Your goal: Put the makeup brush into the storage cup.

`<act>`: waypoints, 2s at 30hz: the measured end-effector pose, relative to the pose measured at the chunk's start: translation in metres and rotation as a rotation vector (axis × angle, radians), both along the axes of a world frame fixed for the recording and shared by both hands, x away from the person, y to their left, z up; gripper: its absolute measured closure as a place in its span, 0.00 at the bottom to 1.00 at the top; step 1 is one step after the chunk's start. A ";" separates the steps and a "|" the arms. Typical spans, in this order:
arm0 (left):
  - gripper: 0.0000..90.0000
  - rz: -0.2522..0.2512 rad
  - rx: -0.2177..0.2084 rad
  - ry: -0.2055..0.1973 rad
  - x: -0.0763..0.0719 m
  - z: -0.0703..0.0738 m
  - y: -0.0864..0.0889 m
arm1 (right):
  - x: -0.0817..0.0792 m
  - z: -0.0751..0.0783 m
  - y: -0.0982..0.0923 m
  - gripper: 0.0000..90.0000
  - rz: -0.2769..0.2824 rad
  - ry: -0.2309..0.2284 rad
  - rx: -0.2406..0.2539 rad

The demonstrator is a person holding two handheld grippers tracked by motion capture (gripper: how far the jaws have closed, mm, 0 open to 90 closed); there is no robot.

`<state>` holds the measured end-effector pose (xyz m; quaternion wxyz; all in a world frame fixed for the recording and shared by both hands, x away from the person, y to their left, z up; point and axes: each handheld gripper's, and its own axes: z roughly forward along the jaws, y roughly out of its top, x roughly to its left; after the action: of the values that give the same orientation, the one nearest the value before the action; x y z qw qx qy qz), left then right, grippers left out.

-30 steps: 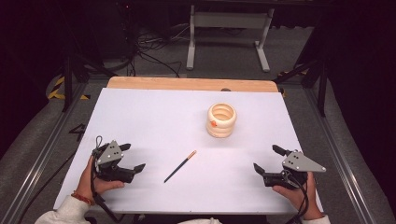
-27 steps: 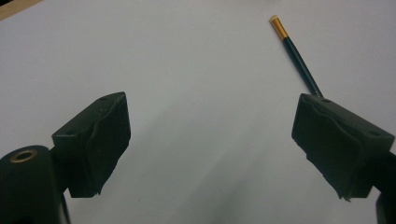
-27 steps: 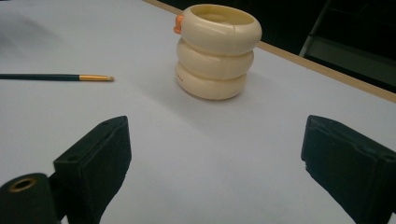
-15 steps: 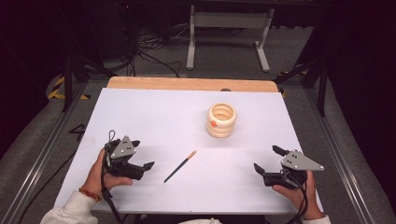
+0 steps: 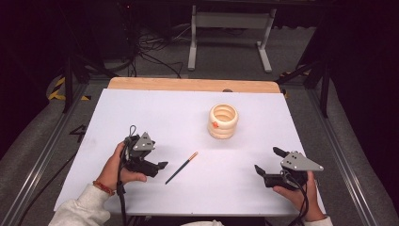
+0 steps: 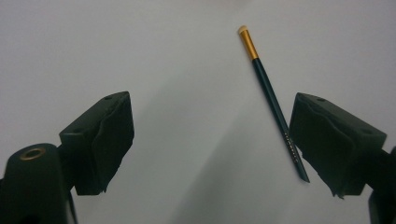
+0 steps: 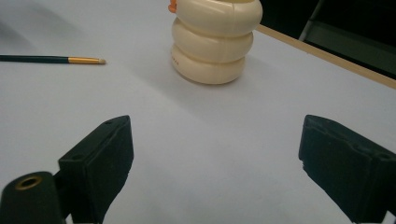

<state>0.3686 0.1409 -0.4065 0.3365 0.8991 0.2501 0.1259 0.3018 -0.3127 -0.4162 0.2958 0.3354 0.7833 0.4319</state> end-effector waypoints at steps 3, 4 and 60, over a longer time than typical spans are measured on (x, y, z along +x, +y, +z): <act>0.17 -0.014 0.017 0.014 0.003 -0.001 -0.007 | 0.000 0.000 0.000 0.12 0.005 0.000 0.001; 0.17 -0.014 0.017 0.014 0.003 -0.001 -0.007 | 0.000 -0.001 0.000 0.12 0.005 -0.001 0.000; 0.44 -0.097 0.354 0.299 0.056 -0.020 -0.112 | 0.014 -0.005 0.012 0.13 0.025 0.052 -0.043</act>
<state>0.4245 0.0293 -0.4266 0.1384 0.9637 0.2275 0.0167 0.3162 -0.3010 -0.4213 0.2770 0.3303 0.8040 0.4095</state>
